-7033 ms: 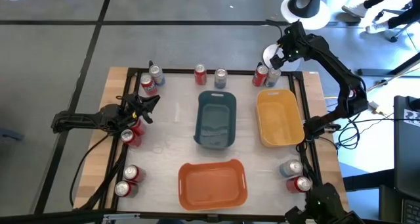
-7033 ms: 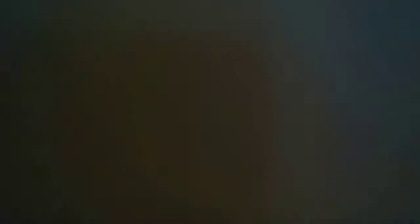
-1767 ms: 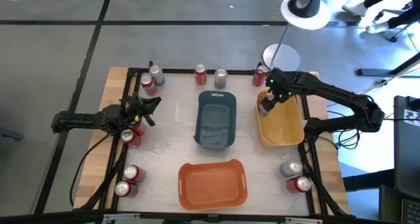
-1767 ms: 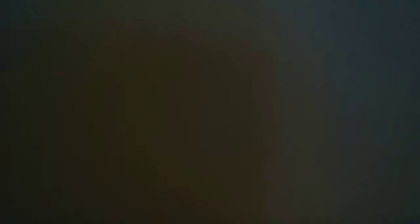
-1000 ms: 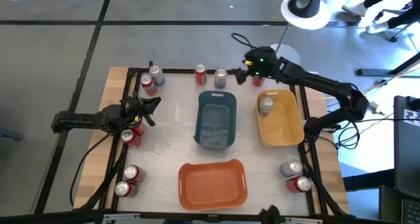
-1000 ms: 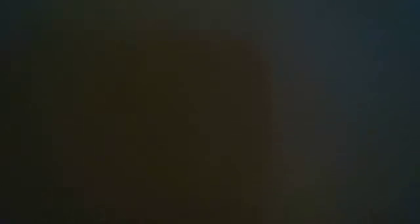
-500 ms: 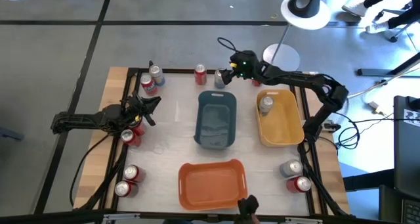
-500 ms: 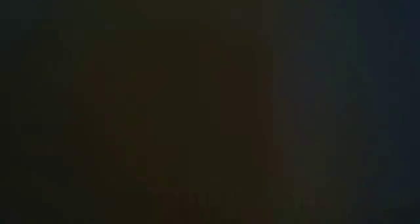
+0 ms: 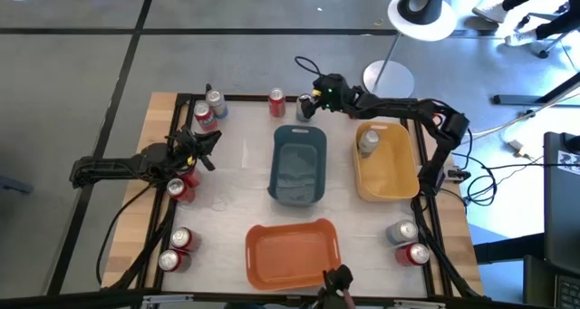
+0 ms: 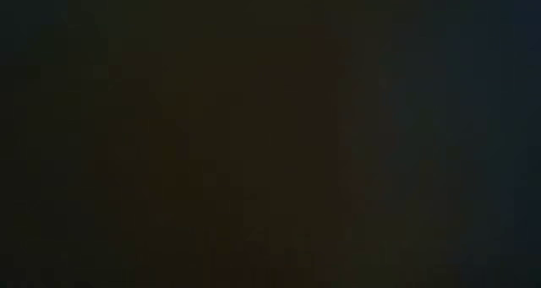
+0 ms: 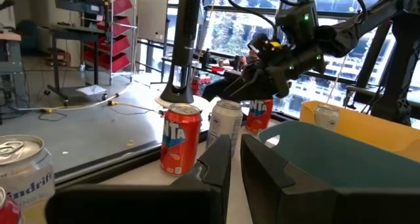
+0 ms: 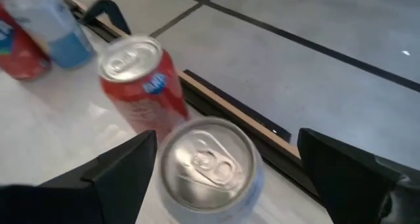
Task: Sort soda cans
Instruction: Put the top right white soda can into the yellow bin
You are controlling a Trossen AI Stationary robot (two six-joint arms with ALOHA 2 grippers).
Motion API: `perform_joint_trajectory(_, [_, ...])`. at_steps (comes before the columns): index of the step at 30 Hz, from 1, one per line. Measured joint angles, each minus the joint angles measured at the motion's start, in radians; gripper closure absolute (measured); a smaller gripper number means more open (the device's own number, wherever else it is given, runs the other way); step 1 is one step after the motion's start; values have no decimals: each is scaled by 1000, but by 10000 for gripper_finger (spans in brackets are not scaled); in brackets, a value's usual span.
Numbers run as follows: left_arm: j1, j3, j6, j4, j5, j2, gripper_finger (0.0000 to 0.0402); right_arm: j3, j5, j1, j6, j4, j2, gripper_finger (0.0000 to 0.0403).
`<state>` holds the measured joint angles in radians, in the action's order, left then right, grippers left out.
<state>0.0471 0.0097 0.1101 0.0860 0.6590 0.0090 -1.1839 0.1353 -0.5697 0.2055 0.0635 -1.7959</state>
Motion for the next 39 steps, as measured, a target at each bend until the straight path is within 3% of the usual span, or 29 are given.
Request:
perform_joint_trajectory(8, [0,0,21,0,0,0,373,-3,21,1,18,23,-54,36])
perform_joint_trajectory(12, [0,0,25,0,0,0,373,-3,-31,1,39,67,-71,36])
perform_joint_trajectory(39, [0,0,66,0,0,0,373,-9,-5,6,22,110,-26,36])
